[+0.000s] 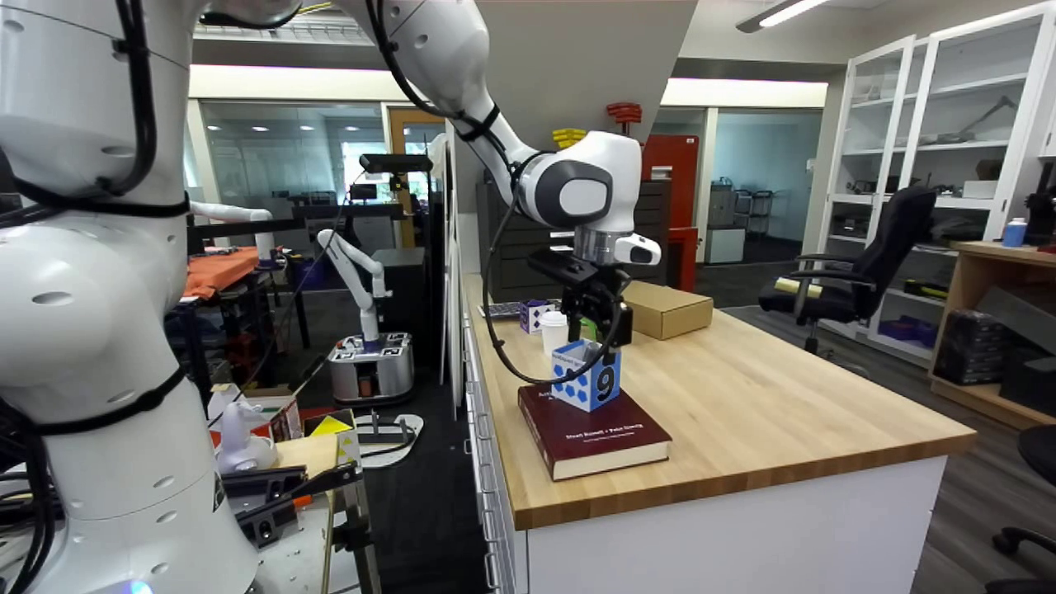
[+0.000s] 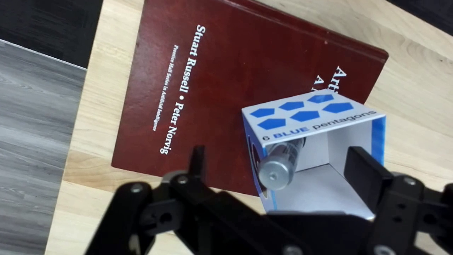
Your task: Take the black marker out of the blue and white box and place it on top of the maroon book
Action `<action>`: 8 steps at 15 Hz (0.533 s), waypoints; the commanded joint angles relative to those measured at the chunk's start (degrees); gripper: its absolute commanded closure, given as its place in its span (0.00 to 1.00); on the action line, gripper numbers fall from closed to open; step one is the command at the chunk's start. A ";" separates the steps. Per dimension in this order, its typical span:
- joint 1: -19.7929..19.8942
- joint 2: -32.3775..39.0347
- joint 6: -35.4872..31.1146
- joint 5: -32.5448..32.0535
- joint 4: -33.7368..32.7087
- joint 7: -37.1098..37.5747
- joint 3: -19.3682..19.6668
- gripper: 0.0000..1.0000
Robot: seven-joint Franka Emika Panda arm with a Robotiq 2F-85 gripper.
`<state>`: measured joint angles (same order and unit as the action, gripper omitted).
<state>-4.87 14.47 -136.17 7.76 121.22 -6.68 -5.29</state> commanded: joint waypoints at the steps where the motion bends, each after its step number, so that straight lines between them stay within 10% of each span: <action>1: 1.35 1.84 0.30 1.87 -1.87 -2.63 -0.93 0.00; 3: 1.54 2.30 0.30 2.13 -2.28 -2.76 -1.02 0.00; 4: 1.54 2.25 0.38 1.97 -2.37 -2.65 -0.98 0.25; 8: 1.54 1.85 0.57 1.65 -2.58 -2.54 -0.93 0.47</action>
<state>-4.35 16.32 -136.17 8.37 119.52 -7.96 -5.49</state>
